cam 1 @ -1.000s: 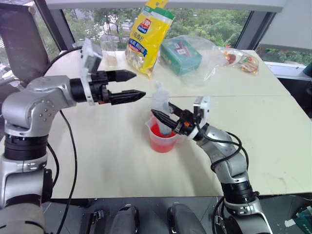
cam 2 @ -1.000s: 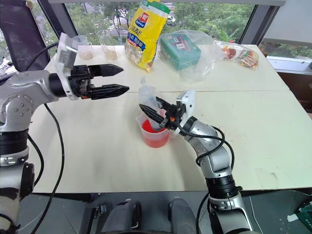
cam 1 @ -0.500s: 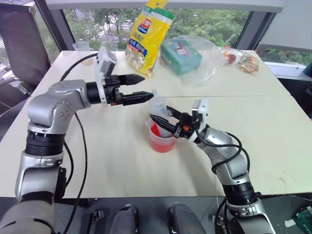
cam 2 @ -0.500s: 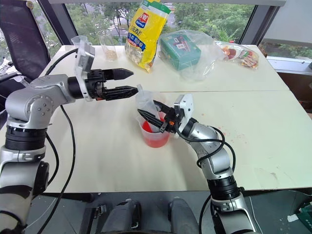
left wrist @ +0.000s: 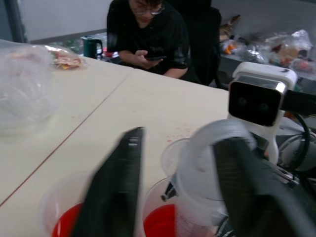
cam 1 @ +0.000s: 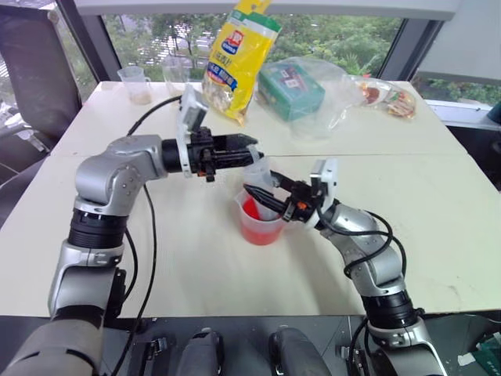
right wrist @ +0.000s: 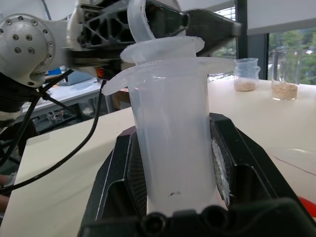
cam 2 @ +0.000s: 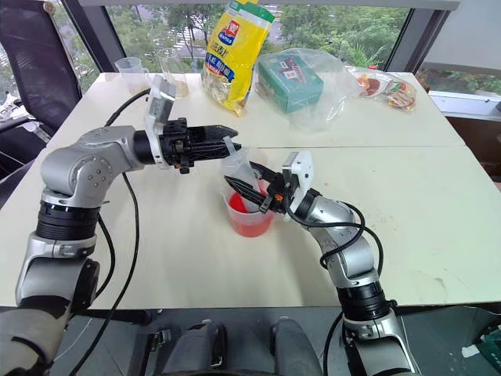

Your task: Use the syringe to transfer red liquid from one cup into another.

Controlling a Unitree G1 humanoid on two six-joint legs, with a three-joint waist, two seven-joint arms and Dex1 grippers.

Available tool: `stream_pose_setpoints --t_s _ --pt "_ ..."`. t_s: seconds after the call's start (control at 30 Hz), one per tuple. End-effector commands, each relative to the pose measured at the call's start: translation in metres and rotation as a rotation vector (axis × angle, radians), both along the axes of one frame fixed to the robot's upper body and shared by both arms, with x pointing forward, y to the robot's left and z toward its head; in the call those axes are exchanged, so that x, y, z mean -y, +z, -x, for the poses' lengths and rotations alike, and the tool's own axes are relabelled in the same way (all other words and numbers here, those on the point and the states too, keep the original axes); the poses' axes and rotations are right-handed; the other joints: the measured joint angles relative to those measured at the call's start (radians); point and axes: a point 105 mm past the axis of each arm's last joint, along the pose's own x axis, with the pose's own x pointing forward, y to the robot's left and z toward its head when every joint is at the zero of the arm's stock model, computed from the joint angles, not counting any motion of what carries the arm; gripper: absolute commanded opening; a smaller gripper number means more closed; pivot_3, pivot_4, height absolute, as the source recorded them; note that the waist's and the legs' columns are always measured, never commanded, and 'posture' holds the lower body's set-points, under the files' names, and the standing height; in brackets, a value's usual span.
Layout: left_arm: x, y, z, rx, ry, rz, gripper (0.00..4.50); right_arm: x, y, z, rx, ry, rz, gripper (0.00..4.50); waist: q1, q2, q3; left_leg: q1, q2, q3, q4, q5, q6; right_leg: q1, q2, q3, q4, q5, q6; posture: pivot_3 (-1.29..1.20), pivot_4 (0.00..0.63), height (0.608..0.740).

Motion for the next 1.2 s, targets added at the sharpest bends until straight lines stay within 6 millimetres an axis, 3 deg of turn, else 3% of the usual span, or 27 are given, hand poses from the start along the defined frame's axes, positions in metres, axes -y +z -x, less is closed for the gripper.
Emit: stream_pose_setpoints --t_s 0.03,0.3,0.5,0.8,1.2 --pt "0.004 0.015 0.006 0.06 -0.02 0.022 0.08 -0.008 0.007 0.006 0.025 0.046 0.004 1.38 0.0 0.0 0.0 0.0 0.0 0.0 0.0 0.0 0.0 0.0 0.0 0.0 0.0 0.0 0.0 0.0 0.15 0.74" --pt "0.005 0.026 0.004 0.102 -0.007 0.028 0.02 -0.006 -0.003 0.0 -0.045 0.065 0.028 1.38 0.0 0.0 0.0 0.0 0.0 0.0 0.0 0.0 0.0 0.0 0.0 0.0 0.0 0.0 0.0 0.0 0.15 0.74" --pt "0.0 0.044 0.0 0.152 0.025 0.057 0.02 -0.009 -0.019 0.003 -0.104 0.106 0.092 1.38 0.001 0.0 0.0 0.0 0.0 0.0 0.0 0.0 0.0 0.0 0.0 0.0 0.0 0.0 0.0 0.0 0.15 0.74" --pt "-0.01 0.064 -0.005 0.208 0.067 0.078 0.02 -0.01 -0.027 0.006 -0.132 0.13 0.114 1.38 0.001 0.0 0.0 0.0 0.0 0.0 0.0 0.0 0.0 0.0 0.0 0.0 0.0 0.0 0.0 0.0 0.15 0.74" --pt "-0.02 0.069 -0.01 0.233 0.106 0.07 0.02 -0.011 -0.028 0.009 -0.138 0.142 0.122 1.38 0.0 0.0 0.0 0.0 0.0 0.0 0.0 0.0 0.0 0.0 0.0 0.0 0.0 0.0 0.0 0.0 0.15 0.74"
